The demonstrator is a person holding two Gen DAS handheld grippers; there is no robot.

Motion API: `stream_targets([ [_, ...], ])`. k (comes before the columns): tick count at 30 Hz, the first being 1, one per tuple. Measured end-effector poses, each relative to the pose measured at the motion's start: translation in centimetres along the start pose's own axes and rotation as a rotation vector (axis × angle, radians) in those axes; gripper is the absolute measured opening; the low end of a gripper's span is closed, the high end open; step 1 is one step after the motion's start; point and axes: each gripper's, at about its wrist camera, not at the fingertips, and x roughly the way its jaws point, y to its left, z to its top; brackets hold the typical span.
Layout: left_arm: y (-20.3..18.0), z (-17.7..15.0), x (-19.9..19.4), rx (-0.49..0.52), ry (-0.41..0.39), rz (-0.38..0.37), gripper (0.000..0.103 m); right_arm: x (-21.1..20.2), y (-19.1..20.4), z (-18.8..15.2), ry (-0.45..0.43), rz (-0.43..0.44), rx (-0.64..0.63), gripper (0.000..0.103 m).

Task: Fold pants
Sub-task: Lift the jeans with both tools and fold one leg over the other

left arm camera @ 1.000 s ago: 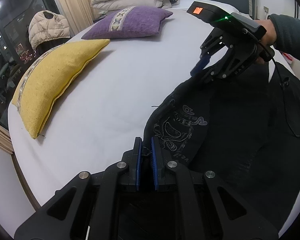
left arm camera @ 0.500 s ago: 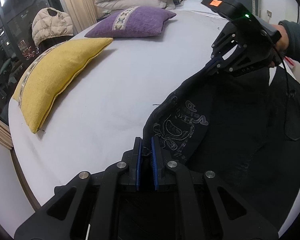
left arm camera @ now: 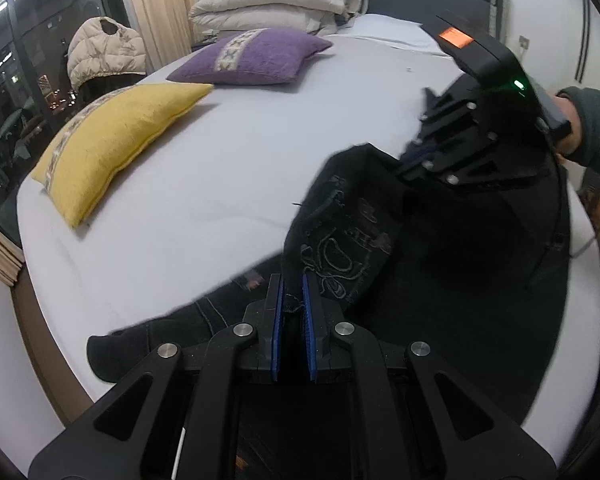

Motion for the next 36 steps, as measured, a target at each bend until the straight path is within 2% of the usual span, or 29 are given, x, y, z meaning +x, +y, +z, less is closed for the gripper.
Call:
stream_targets([
  [5,-3.2,-3.5,-2.3,0.005,0.007,-0.013,0.008,-1.9,2.7,-1.2,-0.017,0.003,0.017,0.004],
  [10,-6.6,-6.8,-4.6,0.035,-0.001,-0.021,0.008,-3.1,7.1,-2.9,0.003,-0.044,-0.079,0.004],
  [12,-7.7,-8.5,-5.0,0.052,0.015,-0.01,0.008,-3.5,8.4,-3.8,0.006,-0.044,-0.093,0.004],
  [16,-9.4,-12.4,-5.5,0.039,0.06,-0.038,0.008,-4.0,11.3,-6.4,0.023,-0.059,-0.143,0.004],
  [20,-11.3,-15.3,-5.6,0.058,0.104,-0.052,0.008,-4.0,14.5,-9.4,0.071,-0.092,-0.237,0.004],
  [25,-13.6,-16.8,-6.5,0.099,0.112,-0.048,0.008,-4.3,18.2,-12.0,0.101,-0.183,-0.367,0.004],
  [28,-14.0,-17.0,-7.3,0.115,0.102,-0.05,0.008,-5.3,18.7,-12.7,0.088,-0.208,-0.364,0.003],
  [32,-15.6,-17.5,-7.4,0.206,0.111,-0.031,0.008,-5.8,20.2,-14.0,0.088,-0.264,-0.414,0.003],
  [36,-16.1,-17.4,-6.9,0.212,0.111,-0.058,0.008,-5.2,21.0,-15.6,0.116,-0.274,-0.429,0.004],
])
